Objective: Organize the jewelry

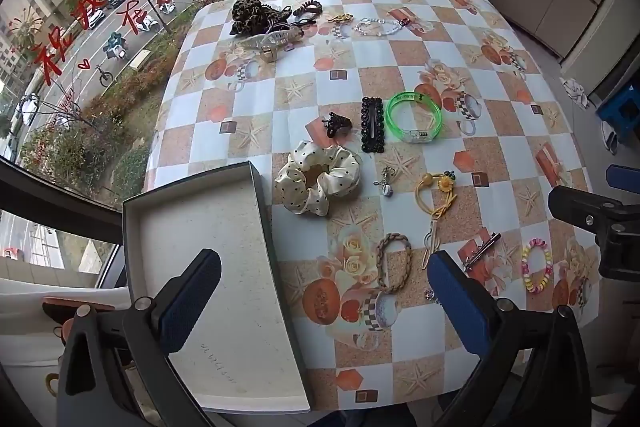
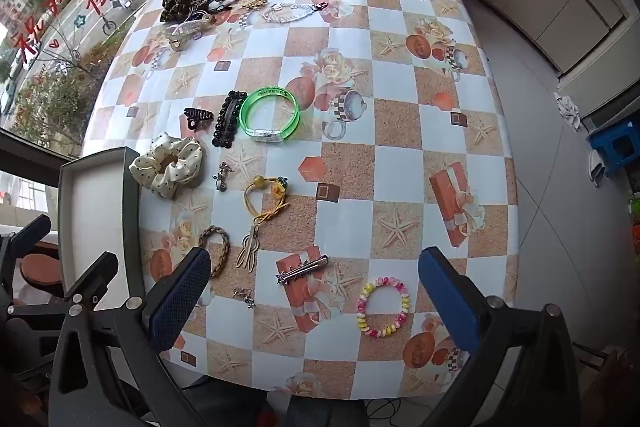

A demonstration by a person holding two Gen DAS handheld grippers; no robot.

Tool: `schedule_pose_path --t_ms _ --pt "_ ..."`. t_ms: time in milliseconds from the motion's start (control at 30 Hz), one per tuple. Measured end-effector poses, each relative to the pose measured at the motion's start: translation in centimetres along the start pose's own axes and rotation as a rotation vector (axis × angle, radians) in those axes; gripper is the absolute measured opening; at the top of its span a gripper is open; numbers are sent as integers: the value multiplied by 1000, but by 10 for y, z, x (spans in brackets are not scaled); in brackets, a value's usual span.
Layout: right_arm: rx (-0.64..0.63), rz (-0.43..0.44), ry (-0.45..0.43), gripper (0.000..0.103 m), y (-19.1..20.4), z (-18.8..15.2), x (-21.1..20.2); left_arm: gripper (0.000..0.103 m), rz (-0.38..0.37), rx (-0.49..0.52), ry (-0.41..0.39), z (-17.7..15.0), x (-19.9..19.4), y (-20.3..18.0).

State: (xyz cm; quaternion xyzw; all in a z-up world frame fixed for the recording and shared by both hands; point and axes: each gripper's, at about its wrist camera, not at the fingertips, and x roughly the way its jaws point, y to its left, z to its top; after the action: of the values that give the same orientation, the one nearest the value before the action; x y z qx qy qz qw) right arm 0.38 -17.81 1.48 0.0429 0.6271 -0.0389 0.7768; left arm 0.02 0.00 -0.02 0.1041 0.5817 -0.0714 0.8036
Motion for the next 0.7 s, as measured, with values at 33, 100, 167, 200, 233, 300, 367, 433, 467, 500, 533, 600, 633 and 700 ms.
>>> schedule_pose_path --t_ms 33,100,167,200,233,300,367,433,467,500,533,600,633,700 --pt "0 -3 1 103 1 0 0 103 -3 -2 1 0 0 0" --pt "0 -4 1 103 2 0 0 103 10 0 -4 0 0 0" --pt "0 -3 4 103 3 0 0 103 10 -7 3 0 2 0" --pt "0 -2 5 103 3 -1 0 103 13 -11 6 1 2 0" --pt "-1 -1 7 103 4 -1 0 103 14 -15 2 0 3 6" --pt "-1 -1 8 103 4 -2 0 103 18 -27 4 0 5 11" --pt "-2 -5 2 103 5 0 -2 103 11 -34 6 1 5 13" --pt "-2 -5 1 103 6 -1 -1 103 1 -36 6 2 5 13" --pt "-2 -4 2 103 6 -1 -1 103 -2 -34 5 3 4 13" --pt "-2 -4 2 103 6 -1 -1 103 -4 -31 3 3 4 12" --pt "-3 -5 2 103 6 -1 -1 103 -5 -29 1 4 3 11" --pt "-5 -4 5 103 7 -1 -1 103 -10 -27 -6 -5 2 15" --pt "-6 -4 6 103 6 -2 -1 103 -11 -28 -6 -5 2 15" --pt "-7 -4 6 103 8 1 0 103 -11 -31 -3 -6 2 15"
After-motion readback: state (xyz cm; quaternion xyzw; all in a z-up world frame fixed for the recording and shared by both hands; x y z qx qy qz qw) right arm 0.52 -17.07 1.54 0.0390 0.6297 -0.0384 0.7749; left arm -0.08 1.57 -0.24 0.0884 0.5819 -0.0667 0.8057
